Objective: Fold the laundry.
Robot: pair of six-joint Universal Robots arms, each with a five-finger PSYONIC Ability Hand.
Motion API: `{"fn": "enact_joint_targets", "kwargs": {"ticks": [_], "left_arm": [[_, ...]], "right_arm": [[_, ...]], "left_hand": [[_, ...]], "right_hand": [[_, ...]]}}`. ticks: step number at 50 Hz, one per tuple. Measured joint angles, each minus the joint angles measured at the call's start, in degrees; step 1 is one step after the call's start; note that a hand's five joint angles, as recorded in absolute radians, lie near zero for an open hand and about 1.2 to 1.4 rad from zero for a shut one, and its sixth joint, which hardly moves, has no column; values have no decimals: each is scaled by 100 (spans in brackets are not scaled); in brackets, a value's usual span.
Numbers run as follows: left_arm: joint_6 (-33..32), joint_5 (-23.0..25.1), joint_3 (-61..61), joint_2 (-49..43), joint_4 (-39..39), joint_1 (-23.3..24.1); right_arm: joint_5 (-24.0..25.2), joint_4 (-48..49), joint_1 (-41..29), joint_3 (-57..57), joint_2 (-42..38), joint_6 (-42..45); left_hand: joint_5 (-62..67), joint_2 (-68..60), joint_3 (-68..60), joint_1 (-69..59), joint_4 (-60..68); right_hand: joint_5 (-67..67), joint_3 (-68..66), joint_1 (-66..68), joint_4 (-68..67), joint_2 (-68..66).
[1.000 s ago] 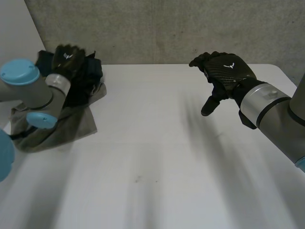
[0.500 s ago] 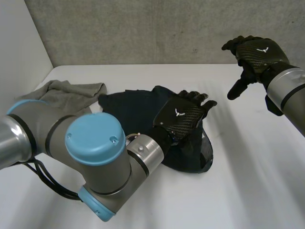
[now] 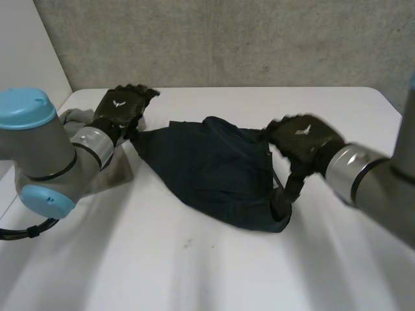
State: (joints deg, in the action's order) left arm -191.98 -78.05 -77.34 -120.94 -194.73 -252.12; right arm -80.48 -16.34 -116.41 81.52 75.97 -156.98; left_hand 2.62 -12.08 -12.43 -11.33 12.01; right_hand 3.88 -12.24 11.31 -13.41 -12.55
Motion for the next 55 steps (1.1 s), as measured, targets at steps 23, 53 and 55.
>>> {"fn": "enact_joint_targets", "kwargs": {"ticks": [23, 53, 55], "left_arm": [[-978, 622, 1610, -2037, 194, -362], [450, 460, 696, 1416, -44, 265], [467, 469, 541, 1474, -44, 316]], "right_arm": [[-591, 1942, -482, 995, -1481, -461], [-12, 31, 127, 32, 547, 1178], [176, -538, 132, 43, 505, 1372]], "left_hand": [[4662, -4784, -4711, -5020, 4792], [5295, -5646, -5558, -5505, 5664], [5300, -5646, -5558, -5505, 5664]], "right_hand": [[3719, -4133, 3529, -3869, -4190], [3706, -3822, 2931, -3717, -3643], [3706, -3822, 2931, -3717, -3643]]}}
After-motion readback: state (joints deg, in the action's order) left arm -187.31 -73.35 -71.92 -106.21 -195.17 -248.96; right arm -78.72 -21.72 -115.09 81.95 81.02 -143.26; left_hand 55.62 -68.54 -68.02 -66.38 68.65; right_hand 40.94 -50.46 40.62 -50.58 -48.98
